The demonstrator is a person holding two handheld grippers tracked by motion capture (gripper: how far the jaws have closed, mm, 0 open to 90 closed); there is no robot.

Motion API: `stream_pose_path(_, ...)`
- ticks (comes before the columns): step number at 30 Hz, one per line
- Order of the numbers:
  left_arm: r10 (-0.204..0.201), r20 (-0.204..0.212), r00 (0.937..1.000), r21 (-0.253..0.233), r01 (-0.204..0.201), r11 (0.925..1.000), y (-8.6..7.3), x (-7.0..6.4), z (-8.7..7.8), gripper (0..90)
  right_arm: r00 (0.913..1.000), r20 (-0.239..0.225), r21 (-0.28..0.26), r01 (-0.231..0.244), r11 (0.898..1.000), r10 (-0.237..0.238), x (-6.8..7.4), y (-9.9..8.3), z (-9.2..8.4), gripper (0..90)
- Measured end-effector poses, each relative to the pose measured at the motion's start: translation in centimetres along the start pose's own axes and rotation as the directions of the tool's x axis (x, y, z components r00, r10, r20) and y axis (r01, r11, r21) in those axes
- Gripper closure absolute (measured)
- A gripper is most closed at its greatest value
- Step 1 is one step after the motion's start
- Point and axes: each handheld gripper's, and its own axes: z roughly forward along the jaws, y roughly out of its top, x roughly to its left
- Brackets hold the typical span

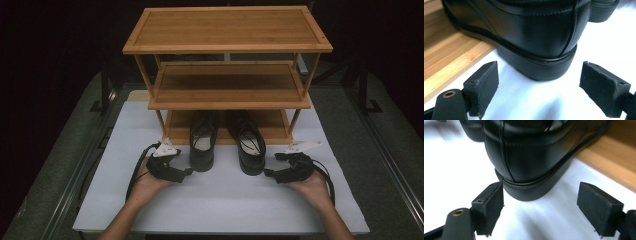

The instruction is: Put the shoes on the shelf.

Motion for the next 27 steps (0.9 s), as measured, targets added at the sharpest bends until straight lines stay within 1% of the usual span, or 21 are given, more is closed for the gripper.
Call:
stream_pose_path(2,0.006,-0.001,1.0000,0.005,-0.006,1.0000,0.0,-0.1,0.6,13.0,0.9999,-0.010,0.008,0.009,1.000,-0.009,0.2,0.0,0.8,18.7)
stream_pose_path(4,0.011,0.006,0.9999,0.019,-0.011,0.9998,0.0,-0.1,1.2,8.5,0.9998,-0.016,0.011,0.012,1.000,-0.011,0.3,0.0,1.4,17.6)
stream_pose_path(5,0.014,0.005,0.9999,0.021,-0.015,0.9997,0.0,-0.2,1.4,8.5,0.9997,-0.024,0.010,0.010,1.000,-0.010,0.4,0.0,1.6,16.5)
stream_pose_path(6,0.019,-0.002,0.9998,0.020,-0.019,0.9996,-0.1,-0.2,1.7,8.3,0.9997,-0.019,0.012,0.018,1.000,-0.018,0.5,0.0,1.8,15.2)
stream_pose_path(7,0.024,-0.006,0.9997,0.030,-0.024,0.9993,-0.1,-0.2,2.0,6.0,0.9997,-0.015,0.014,0.018,1.000,-0.018,0.6,0.1,2.1,14.4)
stream_pose_path(8,0.020,-0.009,0.9998,0.030,-0.020,0.9994,-0.1,-0.1,2.2,3.5,0.9995,-0.019,0.013,0.024,1.000,-0.024,0.6,0.1,2.3,13.6)
stream_pose_path(9,0.021,-0.015,0.9997,0.028,-0.021,0.9994,-0.1,-0.1,2.5,3.1,0.9995,-0.021,0.011,0.023,1.000,-0.023,0.7,0.1,2.5,13.3)
stream_pose_path(11,0.026,-0.018,0.9995,0.044,-0.025,0.9987,-0.1,-0.1,2.9,3.1,0.9989,-0.034,0.008,0.031,0.999,-0.031,0.8,0.3,2.9,13.3)
stream_pose_path(12,0.030,-0.016,0.9994,0.061,-0.029,0.9977,0.0,0.0,3.1,3.1,0.9990,-0.029,0.011,0.033,0.999,-0.033,0.9,0.4,3.1,12.7)
stream_pose_path(13,0.030,-0.018,0.9994,0.062,-0.029,0.9977,0.2,-0.1,3.4,3.1,0.9991,-0.014,0.015,0.040,0.999,-0.039,1.0,0.5,3.4,12.1)
stream_pose_path(14,0.037,-0.014,0.9992,0.063,-0.036,0.9973,0.3,-0.1,3.5,3.1,0.9991,-0.010,0.019,0.041,0.999,-0.041,1.0,0.6,3.5,11.1)
stream_pose_path(17,0.047,-0.019,0.9987,0.081,-0.045,0.9957,0.7,-0.2,4.2,1.2,0.9993,-0.020,0.020,0.032,0.999,-0.032,0.9,0.8,4.0,9.4)
stream_pose_path(19,0.042,-0.019,0.9989,0.086,-0.041,0.9955,0.8,-0.3,4.3,0.6,0.9994,-0.016,0.016,0.033,0.999,-0.032,1.0,0.9,4.2,9.4)
stream_pose_path(23,0.037,-0.014,0.9992,0.077,-0.035,0.9964,0.9,-0.2,4.4,0.7,0.9995,-0.017,0.011,0.027,1.000,-0.027,1.1,1.4,4.8,9.7)
stream_pose_path(25,0.037,-0.013,0.9992,0.076,-0.035,0.9965,0.9,-0.2,4.4,0.7,0.9994,-0.026,0.007,0.022,1.000,-0.022,1.2,1.6,5.1,10.8)
stream_pose_path(27,0.035,-0.008,0.9994,0.070,-0.034,0.9969,1.0,-0.2,4.5,1.0,0.9988,-0.041,-0.010,0.028,1.000,-0.028,1.5,2.1,5.5,13.3)
